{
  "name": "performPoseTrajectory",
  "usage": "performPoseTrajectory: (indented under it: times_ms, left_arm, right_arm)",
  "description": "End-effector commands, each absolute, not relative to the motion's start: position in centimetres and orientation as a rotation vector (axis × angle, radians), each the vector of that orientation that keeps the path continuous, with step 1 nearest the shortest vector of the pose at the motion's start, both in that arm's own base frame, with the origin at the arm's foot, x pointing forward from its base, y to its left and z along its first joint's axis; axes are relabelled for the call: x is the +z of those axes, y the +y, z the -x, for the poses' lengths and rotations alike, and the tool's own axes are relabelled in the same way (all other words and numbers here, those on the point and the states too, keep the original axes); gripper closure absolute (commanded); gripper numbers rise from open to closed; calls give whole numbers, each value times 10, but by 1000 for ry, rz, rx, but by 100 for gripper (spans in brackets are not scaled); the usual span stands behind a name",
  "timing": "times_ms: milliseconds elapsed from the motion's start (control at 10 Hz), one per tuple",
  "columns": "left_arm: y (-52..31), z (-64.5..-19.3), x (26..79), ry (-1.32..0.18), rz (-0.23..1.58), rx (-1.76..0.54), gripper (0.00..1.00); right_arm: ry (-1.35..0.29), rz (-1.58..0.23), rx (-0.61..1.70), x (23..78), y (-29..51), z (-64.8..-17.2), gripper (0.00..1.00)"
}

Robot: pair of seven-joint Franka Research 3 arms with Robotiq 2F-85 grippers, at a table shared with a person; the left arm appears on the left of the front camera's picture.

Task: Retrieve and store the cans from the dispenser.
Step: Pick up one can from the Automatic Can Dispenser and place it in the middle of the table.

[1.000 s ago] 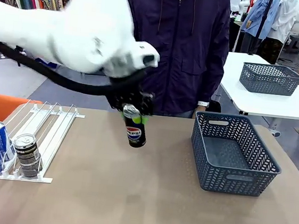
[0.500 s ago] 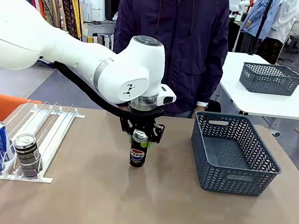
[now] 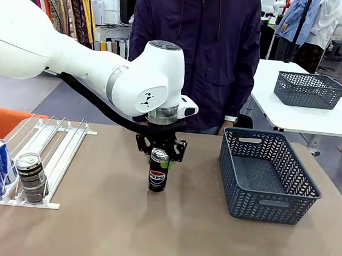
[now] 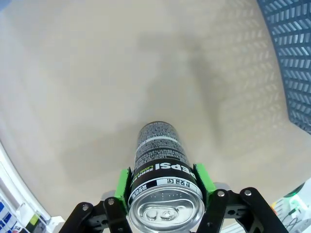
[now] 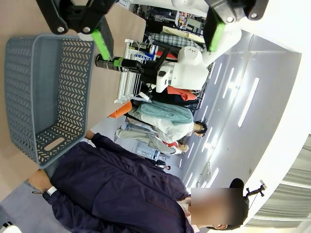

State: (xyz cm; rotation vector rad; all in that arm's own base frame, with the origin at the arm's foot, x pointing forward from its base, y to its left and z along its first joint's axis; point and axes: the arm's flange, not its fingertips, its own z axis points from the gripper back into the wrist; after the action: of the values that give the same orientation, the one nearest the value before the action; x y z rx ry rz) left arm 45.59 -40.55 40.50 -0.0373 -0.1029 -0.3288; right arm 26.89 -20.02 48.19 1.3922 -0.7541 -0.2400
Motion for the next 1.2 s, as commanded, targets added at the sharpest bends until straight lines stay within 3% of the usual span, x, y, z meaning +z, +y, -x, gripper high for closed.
performPoseTrajectory:
  times_ms: [0,100,400,600,900,1100]
  left_arm:
    - [-404,-456,409,-106,57,-327,18]
    - [-403,-457,409,-108,60,-329,0]
    - [-398,-455,413,-128,68,-312,0]
    - [-378,-438,448,-219,84,-265,0]
    - [-291,-386,536,-238,238,-226,0]
    - [-201,-360,564,-210,369,-274,0]
  right_arm:
    - [-776,-1416,-242,487,-200,-271,0]
    - [-776,-1416,-242,487,-200,-271,0]
    - [-776,-1416,-242,487,-200,-271,0]
    - [-776,-1416,-242,487,-200,-271,0]
    - [-776,-1416,-242,487,-200,-271,0]
    - [-776,-1416,-242,487,-200,-271,0]
